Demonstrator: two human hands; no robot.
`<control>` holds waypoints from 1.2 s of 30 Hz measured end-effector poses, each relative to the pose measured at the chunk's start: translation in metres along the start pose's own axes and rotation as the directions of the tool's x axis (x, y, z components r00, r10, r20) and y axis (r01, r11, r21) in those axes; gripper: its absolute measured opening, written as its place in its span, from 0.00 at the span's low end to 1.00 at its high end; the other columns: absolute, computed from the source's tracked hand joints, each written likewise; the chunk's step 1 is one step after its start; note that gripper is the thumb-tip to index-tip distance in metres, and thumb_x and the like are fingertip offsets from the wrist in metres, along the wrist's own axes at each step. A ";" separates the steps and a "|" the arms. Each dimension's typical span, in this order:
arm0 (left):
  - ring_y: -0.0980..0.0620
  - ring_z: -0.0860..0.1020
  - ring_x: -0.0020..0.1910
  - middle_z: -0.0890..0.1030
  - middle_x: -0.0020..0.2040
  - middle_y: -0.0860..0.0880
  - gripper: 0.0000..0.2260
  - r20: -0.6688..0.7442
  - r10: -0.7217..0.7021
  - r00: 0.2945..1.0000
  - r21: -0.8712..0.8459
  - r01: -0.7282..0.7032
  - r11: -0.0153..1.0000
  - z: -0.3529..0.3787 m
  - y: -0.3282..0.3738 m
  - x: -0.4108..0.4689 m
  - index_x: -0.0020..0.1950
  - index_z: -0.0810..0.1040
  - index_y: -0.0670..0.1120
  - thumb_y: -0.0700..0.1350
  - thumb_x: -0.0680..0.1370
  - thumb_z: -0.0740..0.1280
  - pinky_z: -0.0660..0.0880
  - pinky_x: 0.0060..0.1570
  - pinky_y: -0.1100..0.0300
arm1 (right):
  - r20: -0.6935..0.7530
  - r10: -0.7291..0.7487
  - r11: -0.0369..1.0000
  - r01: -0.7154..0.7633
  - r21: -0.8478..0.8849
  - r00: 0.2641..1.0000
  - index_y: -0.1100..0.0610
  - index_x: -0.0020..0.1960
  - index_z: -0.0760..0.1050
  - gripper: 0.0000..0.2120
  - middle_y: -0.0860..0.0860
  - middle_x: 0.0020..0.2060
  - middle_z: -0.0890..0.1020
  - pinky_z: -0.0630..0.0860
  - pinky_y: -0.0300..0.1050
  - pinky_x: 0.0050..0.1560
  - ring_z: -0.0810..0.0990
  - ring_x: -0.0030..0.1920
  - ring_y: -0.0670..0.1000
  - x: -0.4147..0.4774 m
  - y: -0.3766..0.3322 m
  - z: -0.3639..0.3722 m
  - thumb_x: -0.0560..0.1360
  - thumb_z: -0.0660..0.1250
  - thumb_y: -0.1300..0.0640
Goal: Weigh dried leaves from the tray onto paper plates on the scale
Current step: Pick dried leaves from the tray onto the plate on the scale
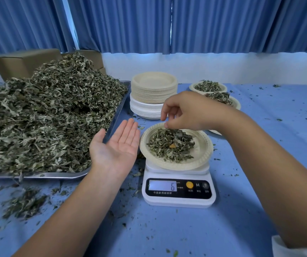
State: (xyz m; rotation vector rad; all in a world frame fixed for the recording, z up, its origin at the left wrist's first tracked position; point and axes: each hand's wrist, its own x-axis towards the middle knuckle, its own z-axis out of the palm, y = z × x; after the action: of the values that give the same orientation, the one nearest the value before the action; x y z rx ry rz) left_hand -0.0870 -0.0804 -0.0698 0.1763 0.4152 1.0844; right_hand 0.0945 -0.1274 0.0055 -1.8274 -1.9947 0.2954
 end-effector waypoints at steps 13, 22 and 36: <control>0.39 0.77 0.59 0.80 0.56 0.35 0.24 0.011 0.031 0.999 -0.028 -0.031 0.999 0.001 0.007 0.001 0.62 0.73 0.32 0.52 0.81 0.55 0.72 0.63 0.47 | -0.061 -0.046 0.999 0.046 -0.001 0.997 0.51 0.47 0.79 0.05 0.45 0.38 0.81 0.73 0.40 0.42 0.75 0.35 0.43 0.002 -0.003 0.006 0.72 0.71 0.59; 0.40 0.77 0.60 0.81 0.56 0.36 0.23 0.005 0.013 1.000 0.013 -0.013 1.000 0.001 0.004 0.002 0.62 0.74 0.33 0.51 0.82 0.53 0.72 0.62 0.48 | -0.097 -0.075 0.997 0.077 0.007 0.992 0.50 0.46 0.79 0.04 0.44 0.38 0.80 0.74 0.37 0.40 0.76 0.35 0.42 0.003 -0.007 0.017 0.73 0.69 0.58; 0.42 0.74 0.63 0.77 0.59 0.38 0.19 -0.055 -0.002 0.998 -0.081 -0.003 0.997 0.005 0.011 0.003 0.53 0.74 0.35 0.49 0.83 0.52 0.69 0.65 0.49 | -0.031 -0.242 0.967 0.238 -0.088 0.970 0.54 0.48 0.81 0.07 0.46 0.40 0.82 0.71 0.34 0.43 0.77 0.39 0.43 0.059 -0.065 0.052 0.72 0.68 0.62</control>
State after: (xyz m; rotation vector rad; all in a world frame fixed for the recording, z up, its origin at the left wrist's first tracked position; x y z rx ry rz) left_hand -0.0931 -0.0725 -0.0619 0.0748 0.4197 1.1067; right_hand 0.0102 -0.0701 -0.0031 -1.6023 -2.2011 0.1006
